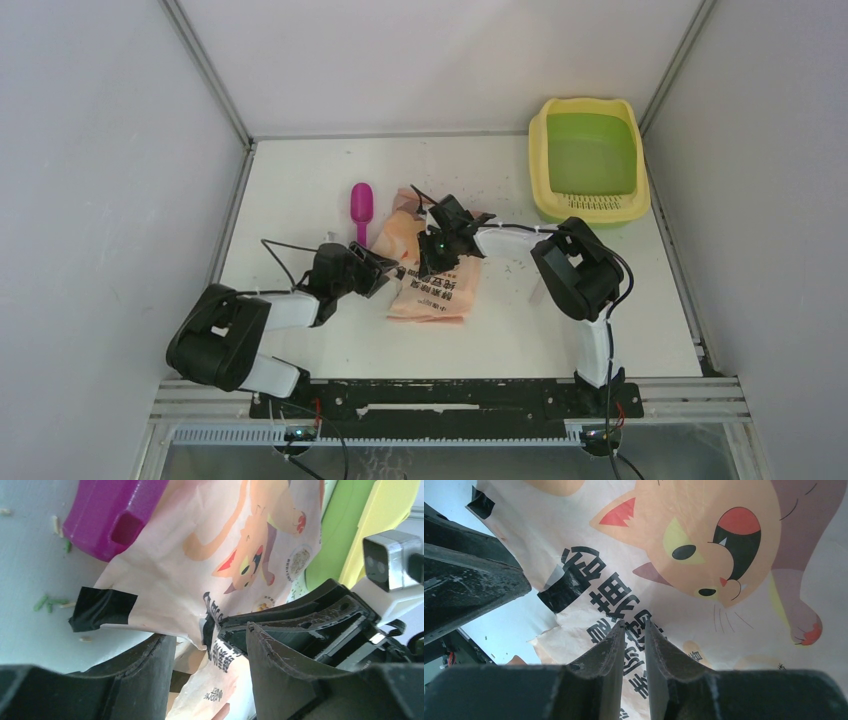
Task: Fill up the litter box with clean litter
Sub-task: Open the cat litter bag at the center of the board.
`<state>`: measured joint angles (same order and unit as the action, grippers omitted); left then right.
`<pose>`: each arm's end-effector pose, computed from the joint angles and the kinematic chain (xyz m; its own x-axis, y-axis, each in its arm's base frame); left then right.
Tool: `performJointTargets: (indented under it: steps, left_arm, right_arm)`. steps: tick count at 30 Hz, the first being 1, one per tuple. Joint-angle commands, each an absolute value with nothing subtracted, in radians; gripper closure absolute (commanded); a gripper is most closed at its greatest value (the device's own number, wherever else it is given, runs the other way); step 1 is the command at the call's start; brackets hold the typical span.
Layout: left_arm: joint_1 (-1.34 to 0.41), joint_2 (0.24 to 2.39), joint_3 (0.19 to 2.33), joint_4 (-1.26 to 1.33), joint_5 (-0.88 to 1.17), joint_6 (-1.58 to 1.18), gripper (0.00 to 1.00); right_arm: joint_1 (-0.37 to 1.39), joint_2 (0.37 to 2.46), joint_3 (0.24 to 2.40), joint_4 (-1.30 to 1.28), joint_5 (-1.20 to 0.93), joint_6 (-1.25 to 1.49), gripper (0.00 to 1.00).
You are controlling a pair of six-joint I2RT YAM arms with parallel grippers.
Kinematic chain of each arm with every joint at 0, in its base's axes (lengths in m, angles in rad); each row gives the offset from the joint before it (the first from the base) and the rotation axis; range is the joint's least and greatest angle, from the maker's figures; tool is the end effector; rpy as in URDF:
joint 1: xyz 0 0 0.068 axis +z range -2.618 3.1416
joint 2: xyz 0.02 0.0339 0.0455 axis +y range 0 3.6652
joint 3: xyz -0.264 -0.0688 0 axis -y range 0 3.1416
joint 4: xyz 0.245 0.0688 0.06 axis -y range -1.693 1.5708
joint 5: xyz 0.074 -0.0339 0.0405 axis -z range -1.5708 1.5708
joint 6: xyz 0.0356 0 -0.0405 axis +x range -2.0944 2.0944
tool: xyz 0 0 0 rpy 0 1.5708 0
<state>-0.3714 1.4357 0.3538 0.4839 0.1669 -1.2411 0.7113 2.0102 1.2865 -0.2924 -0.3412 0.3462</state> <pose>0.2240 -0.0936 0.1255 -0.6295 -0.7561 -0.1791 -0.3391 0.4747 -0.8122 0.3045 0.2782 0.1437 -0.8598 -0.3188 -0.3989 -0.4858 0.7516 0.4463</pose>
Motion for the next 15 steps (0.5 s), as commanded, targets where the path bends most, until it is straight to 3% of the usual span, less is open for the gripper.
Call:
performJointTargets:
  steps: [1,15]
  left_arm:
    - [-0.377,1.384,0.393,0.508,0.18,-1.274,0.42]
    - [-0.382,1.492,0.46,0.526,0.139,-1.267,0.43]
  right_arm:
    - [0.71,2.023,1.248,-0.301,-0.316,0.345,0.71]
    - [0.709,2.016,1.233,-0.295,-0.317,0.353,0.71]
